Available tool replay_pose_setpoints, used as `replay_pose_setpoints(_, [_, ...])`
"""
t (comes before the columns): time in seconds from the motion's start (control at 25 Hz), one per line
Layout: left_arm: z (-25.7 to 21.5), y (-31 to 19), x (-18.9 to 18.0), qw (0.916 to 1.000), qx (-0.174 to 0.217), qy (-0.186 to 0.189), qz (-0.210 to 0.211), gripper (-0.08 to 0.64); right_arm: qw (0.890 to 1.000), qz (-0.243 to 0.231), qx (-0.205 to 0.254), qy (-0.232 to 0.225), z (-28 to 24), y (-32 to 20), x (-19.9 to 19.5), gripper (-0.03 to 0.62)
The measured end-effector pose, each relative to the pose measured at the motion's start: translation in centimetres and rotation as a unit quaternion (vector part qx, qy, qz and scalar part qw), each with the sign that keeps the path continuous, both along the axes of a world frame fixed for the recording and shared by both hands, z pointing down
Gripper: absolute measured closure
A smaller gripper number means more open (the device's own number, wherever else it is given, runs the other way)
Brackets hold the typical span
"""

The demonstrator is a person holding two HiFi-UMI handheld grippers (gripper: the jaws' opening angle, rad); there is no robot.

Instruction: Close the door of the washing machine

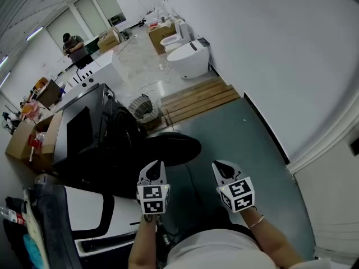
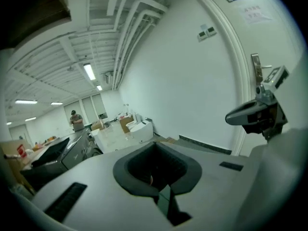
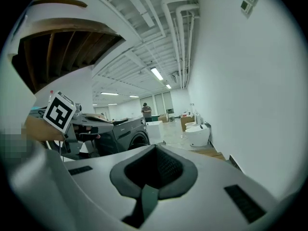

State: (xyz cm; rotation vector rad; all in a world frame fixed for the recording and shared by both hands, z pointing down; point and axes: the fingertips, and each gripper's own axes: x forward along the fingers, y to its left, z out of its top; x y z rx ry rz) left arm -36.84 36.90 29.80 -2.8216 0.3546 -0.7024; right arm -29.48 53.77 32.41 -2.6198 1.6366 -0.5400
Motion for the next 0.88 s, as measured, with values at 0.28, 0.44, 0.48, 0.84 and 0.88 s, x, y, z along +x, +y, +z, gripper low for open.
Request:
replay_pose_setpoints(0.28, [0.3,1.0,1.3,0.9930,0.075,-0.070,0.059,0.532,0.999,-0.026,-0.040,0.018,1.1,0.2,0.7,0.554])
replay_pose_setpoints(0.44, [0.5,1.3,1.5,0.9876,0.101,-0.095,0.074,0.498,0.997,-0.047,-0.057,0.026,1.7,0.1,0.8,0.527])
replay_pose_setpoints(0.48, [0.5,1.3,1.6,0.9863,0.106,-0.102,0.076,0.485,0.996,-0.054,-0.062,0.028,1.8,0.1,0.9,0.523])
replay_pose_setpoints(0.84, [1.4,0.6,3.1,0.9703,0.153,-0.162,0.095,0.376,0.991,-0.088,-0.099,0.037,3.8,-1.2,1.3,0.495])
replay_pose_setpoints(0.88, [1.7,0.6,3.2,0.9676,0.159,-0.169,0.100,0.374,0.990,-0.087,-0.100,0.035,4.0,-1.3,1.5,0.494])
